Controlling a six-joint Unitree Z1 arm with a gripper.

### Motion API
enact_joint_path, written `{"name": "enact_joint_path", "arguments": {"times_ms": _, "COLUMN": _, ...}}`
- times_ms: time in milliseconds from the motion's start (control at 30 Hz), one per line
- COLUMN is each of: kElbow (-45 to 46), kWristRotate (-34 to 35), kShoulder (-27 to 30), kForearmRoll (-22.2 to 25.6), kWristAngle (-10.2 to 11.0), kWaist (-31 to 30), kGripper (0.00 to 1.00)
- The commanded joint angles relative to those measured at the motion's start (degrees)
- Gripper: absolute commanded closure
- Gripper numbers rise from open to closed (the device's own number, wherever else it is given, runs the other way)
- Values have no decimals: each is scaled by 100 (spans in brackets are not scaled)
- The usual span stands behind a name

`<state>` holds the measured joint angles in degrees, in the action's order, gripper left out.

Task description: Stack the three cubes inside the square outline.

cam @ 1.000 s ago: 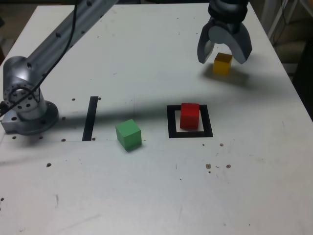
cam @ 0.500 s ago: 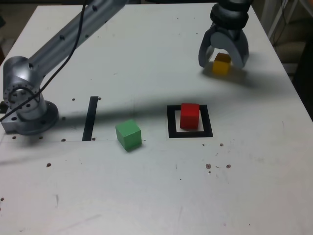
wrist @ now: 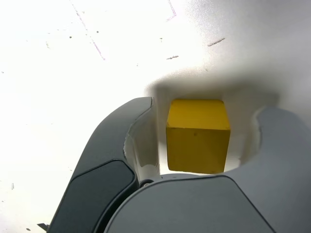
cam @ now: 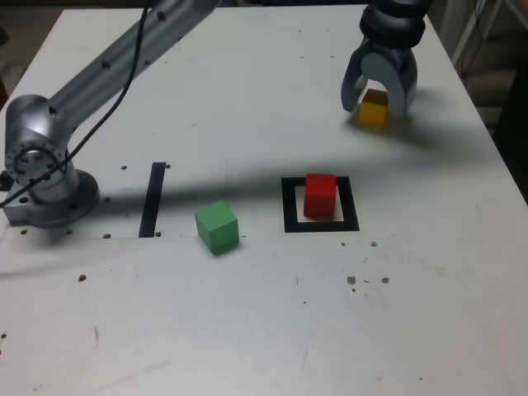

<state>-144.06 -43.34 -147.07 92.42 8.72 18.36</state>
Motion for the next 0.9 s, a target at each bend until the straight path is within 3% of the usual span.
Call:
{"name": "enact_joint_path", "arguments": {"times_ms": 0, "kElbow": -24, "kWristRotate": -5, "kShoulder": -35, "kForearmRoll": 73, "kWristAngle": -11, "kWaist": -8, "kGripper": 69}}
{"name": "enact_joint_path", "arguments": {"times_ms": 567, "kElbow": 23, "kWristRotate": 5, "kShoulder": 23, "kForearmRoll": 113, "kWristAngle": -149, "kWaist": -8, "kGripper": 69}}
{"name": "enact_joint_path", "arguments": {"times_ms": 867, "kElbow": 294, "kWristRotate": 184, "kShoulder": 408, "kForearmRoll": 127, "kWristAngle": -124, "kWaist": -63, "kGripper": 69}}
